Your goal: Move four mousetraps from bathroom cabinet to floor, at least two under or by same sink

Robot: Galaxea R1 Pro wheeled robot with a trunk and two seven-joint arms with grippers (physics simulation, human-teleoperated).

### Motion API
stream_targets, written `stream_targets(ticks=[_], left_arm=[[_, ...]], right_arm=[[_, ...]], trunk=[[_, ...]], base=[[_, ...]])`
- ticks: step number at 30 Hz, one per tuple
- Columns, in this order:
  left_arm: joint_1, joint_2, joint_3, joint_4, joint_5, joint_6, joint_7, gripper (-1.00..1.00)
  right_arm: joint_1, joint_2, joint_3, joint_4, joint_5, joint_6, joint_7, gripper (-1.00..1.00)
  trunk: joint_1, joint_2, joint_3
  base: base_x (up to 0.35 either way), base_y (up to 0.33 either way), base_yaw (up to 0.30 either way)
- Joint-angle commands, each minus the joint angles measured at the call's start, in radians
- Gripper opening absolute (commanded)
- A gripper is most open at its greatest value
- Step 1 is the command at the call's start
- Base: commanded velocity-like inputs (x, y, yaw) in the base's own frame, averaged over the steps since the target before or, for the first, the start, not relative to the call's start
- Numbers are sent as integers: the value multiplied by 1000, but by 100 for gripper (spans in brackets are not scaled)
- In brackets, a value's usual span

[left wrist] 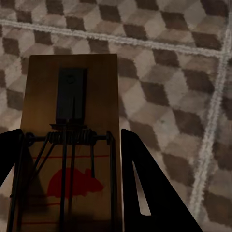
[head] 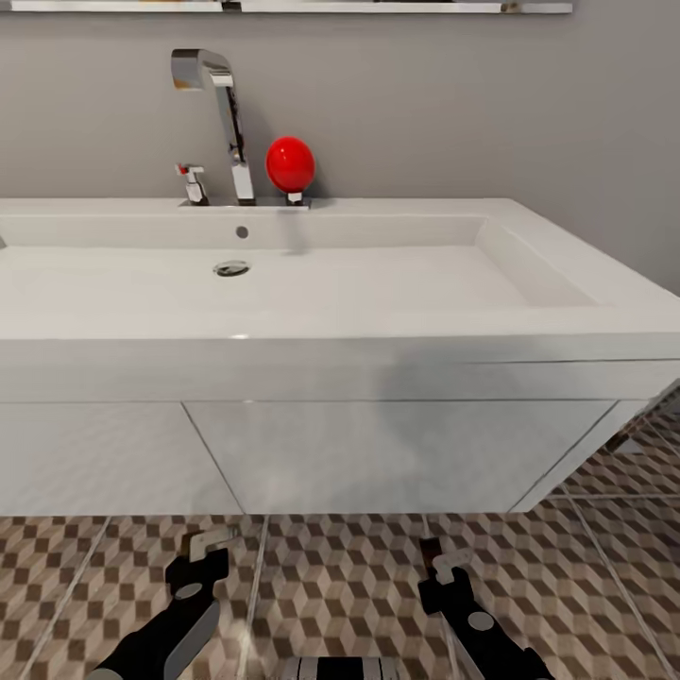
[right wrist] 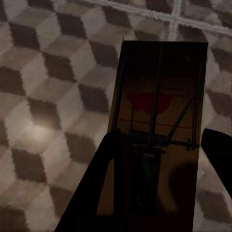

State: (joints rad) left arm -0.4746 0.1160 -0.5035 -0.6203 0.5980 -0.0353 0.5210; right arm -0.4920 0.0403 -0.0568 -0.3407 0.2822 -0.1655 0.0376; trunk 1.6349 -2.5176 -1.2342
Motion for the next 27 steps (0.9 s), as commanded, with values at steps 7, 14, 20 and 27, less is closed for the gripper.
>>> stream_targets(ticks=[7, 14, 20, 27], left_arm=[[-1, 3, -9, -1, 6, -24, 8, -100], [-1, 4, -9, -1, 6, -26, 7, -100], [-1, 3, -9, -1, 6, -26, 7, -100], [-1, 3, -8, -1, 7, -26, 6, -100]], right_arm=[[0, 0, -6, 1, 6, -26, 4, -100], [0, 0, -6, 2, 6, -47, 4, -100], [0, 0, -6, 2, 6, -48, 3, -100], [0, 0, -6, 3, 7, -46, 18, -100]], trunk=[[1, -1, -9], [1, -1, -9], [1, -1, -9], [2, -2, -24]], base=[[0, 0, 0], [0, 0, 0], [0, 0, 0], [0, 0, 0]])
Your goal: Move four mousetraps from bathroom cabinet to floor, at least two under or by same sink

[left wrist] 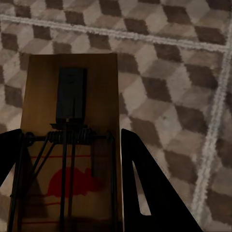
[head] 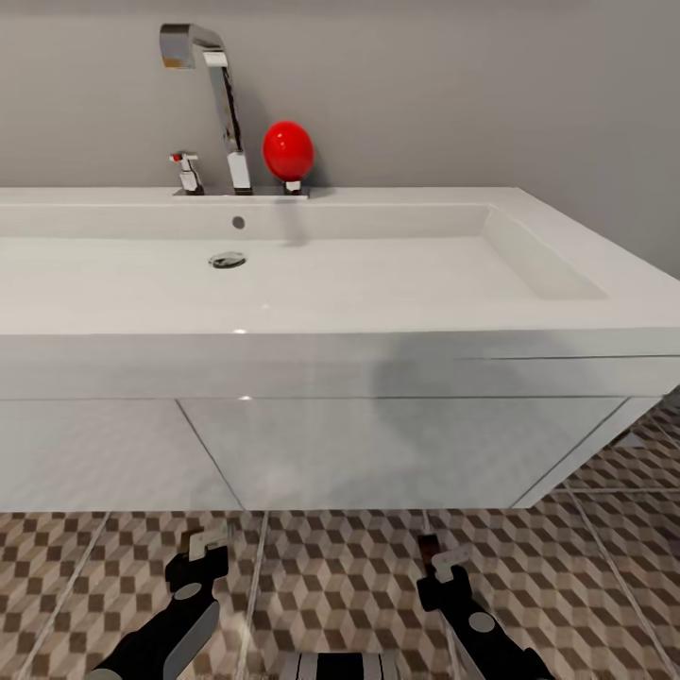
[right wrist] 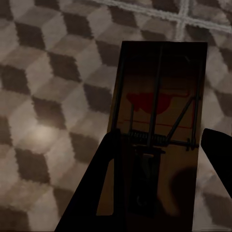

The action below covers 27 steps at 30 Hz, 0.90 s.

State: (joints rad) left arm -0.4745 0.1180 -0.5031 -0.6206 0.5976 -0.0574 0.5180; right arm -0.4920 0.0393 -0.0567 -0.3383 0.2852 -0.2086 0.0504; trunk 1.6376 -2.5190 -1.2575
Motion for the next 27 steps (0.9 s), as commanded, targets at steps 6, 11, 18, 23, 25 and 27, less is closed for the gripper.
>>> stream_targets(ticks=[6, 11, 18, 23, 25, 27], left_arm=[[-1, 2, -8, -1, 7, -5, 10, -100], [-1, 2, -8, -1, 7, -7, 10, -100], [-1, -1, -9, -1, 8, -6, 9, -100], [-1, -2, -10, -1, 8, -7, 7, -100], [-1, 0, -11, -1, 8, -10, 7, -100], [-1, 2, -11, -1, 8, -27, 6, -100]], right_arm=[[0, 1, -6, 0, 3, -3, -2, -100], [0, 1, -6, 0, 3, -3, -4, -100], [0, 1, -6, -1, 3, -4, -4, -100], [0, 1, -6, -16, 4, -8, -4, -100], [0, 1, -6, -31, 4, -8, -5, -100], [0, 1, -5, -46, 4, -9, -6, -100]], trunk=[[2, -2, -24], [5, -3, -43], [5, -3, -47], [5, -3, -47], [5, -3, -47], [5, -3, -47]], base=[[0, 0, 0], [0, 0, 0], [0, 0, 0], [0, 0, 0], [0, 0, 0], [0, 0, 0]])
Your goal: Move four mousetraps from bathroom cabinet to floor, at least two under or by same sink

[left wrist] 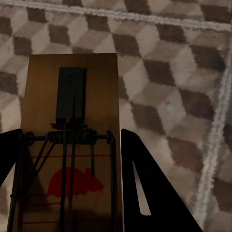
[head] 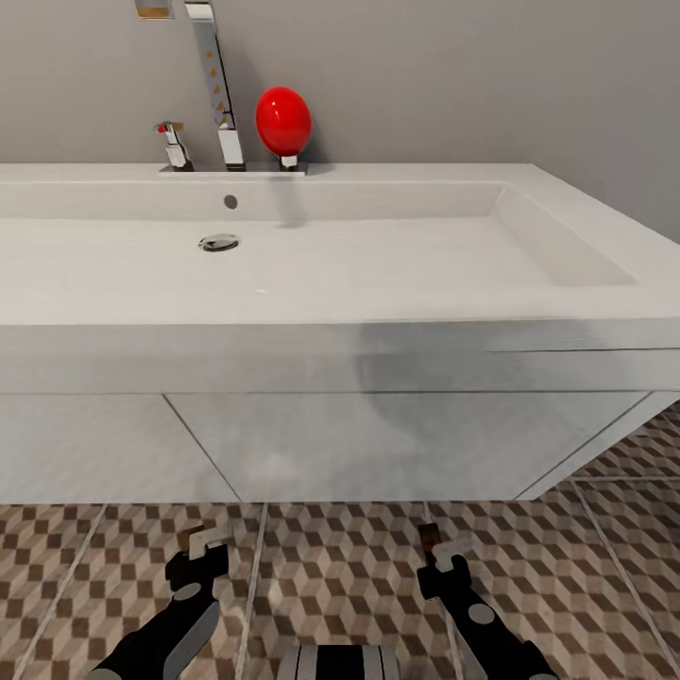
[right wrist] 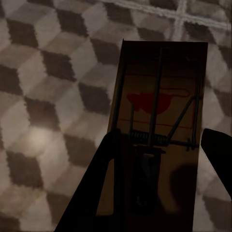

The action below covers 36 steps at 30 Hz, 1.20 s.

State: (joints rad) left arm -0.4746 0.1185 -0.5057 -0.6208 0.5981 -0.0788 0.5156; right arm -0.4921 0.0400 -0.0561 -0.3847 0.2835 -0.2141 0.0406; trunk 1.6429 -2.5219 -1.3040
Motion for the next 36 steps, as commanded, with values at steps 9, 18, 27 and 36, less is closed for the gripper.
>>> stream_targets(ticks=[9, 18, 27, 36], left_arm=[[-1, 5, -7, 0, 6, -44, 9, -100], [-1, 4, -7, 0, 6, -47, 10, -100], [-1, 4, -7, 0, 6, -45, 16, -100], [-1, 4, -7, 0, 6, -45, 18, -100]], right_arm=[[0, 1, -7, -19, 5, -4, 4, -100], [0, 1, -7, -20, 5, -4, 4, -100], [0, 1, -7, -20, 5, -4, 4, -100], [0, 1, -7, -20, 5, -3, 4, -100]], trunk=[[0, 0, -1], [0, 0, -1], [3, -2, -24], [7, -4, -59]], base=[[0, 0, 0], [0, 0, 0], [0, 0, 0], [0, 0, 0]])
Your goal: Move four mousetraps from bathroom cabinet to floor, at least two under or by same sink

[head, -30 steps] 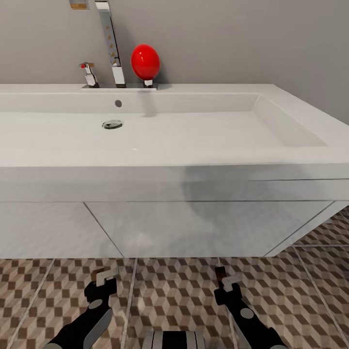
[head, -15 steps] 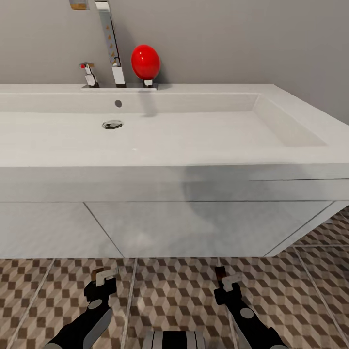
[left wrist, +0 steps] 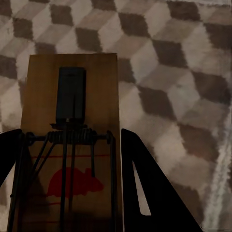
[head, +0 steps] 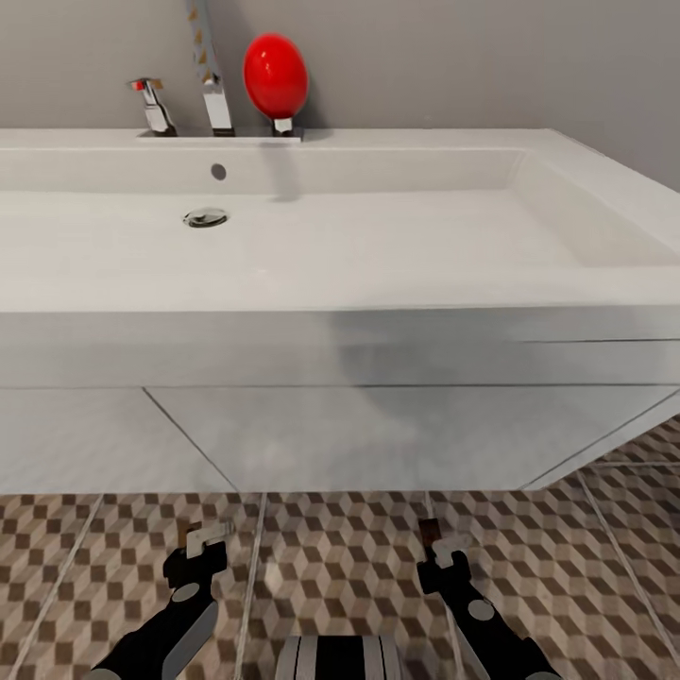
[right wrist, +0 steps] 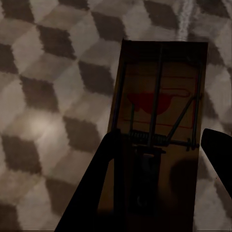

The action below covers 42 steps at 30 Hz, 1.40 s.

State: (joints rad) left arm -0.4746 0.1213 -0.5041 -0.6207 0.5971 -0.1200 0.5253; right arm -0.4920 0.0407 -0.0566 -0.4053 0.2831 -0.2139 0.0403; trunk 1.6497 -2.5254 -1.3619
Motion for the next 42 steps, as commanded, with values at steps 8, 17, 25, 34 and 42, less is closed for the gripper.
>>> stream_targets(ticks=[8, 17, 25, 34, 42], left_arm=[[-1, 1, -8, -1, 8, -4, 7, -100], [-1, -2, -9, -1, 9, -2, 0, -100], [-1, -2, -10, -1, 9, -1, -1, -100], [-1, -1, -10, -2, 9, -2, 1, -100], [-1, -2, -10, -21, 8, -1, 6, -100]], right_arm=[[0, 1, -6, 0, 5, -4, 4, -100], [0, 1, -6, 0, 5, -4, 4, -100], [0, 1, -6, 0, 5, -4, 1, -100], [-1, 1, -6, -1, 5, -5, 1, -100], [0, 1, -5, -1, 5, -4, 1, -100]], trunk=[[1, -1, -8], [1, -1, -8], [1, -1, -8], [1, -1, -8], [1, -1, -8]], base=[[0, 0, 0], [0, 0, 0], [0, 0, 0], [0, 0, 0], [0, 0, 0]])
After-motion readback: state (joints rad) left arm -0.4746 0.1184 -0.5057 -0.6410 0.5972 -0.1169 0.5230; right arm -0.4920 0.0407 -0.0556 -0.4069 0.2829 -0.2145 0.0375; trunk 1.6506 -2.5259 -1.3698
